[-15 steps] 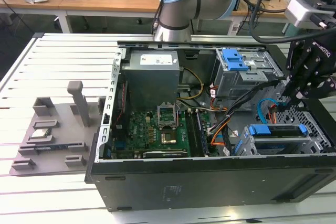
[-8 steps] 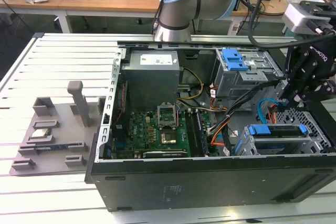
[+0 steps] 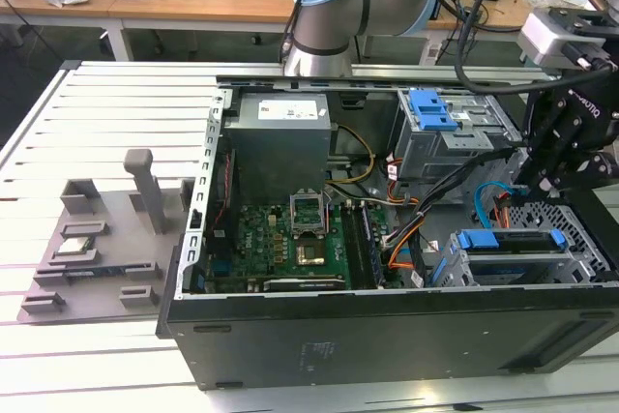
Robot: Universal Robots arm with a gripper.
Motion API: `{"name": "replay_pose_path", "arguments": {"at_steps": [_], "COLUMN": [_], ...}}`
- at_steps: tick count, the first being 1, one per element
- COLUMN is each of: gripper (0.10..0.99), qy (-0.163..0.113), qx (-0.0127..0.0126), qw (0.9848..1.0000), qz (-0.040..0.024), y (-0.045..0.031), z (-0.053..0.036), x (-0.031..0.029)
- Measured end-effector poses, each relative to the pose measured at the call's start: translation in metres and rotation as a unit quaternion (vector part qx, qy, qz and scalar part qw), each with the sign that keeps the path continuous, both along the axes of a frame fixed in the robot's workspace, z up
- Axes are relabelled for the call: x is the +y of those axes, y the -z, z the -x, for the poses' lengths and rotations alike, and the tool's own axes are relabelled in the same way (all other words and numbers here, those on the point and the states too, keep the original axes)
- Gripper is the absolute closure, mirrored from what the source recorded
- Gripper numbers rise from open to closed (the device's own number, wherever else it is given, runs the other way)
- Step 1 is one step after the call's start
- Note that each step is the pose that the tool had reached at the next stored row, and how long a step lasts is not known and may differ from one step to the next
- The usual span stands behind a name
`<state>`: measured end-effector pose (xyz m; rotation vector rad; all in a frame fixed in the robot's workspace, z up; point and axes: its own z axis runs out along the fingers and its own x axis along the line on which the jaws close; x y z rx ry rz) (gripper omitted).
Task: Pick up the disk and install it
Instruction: 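Insert the first disk wire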
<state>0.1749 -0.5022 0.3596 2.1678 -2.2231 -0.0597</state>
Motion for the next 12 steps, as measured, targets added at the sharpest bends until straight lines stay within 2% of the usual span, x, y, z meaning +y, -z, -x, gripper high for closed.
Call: {"name": "replay_pose_path", "arguments": {"at_steps": [2, 3, 4, 5, 6, 7, 12], "gripper": [0.788, 0.867, 0.867, 0.929, 0.929, 0.984, 0.973], "qy": [0.0, 0.0, 0.0, 0.0, 0.0, 0.0, 0.0], "qx": [0.0, 0.0, 0.0, 0.0, 0.0, 0.0, 0.0], "qw": [1.0, 1.0, 1.0, 1.0, 1.0, 1.0, 1.0], "qz": [0.0, 0.0, 0.0, 0.0, 0.0, 0.0, 0.0], "y": [0.0, 0.0, 0.0, 0.0, 0.0, 0.0, 0.0], "z": [0.0, 0.0, 0.0, 0.0, 0.0, 0.0, 0.0], "x": [0.0, 0.0, 0.0, 0.0, 0.0, 0.0, 0.0]}}
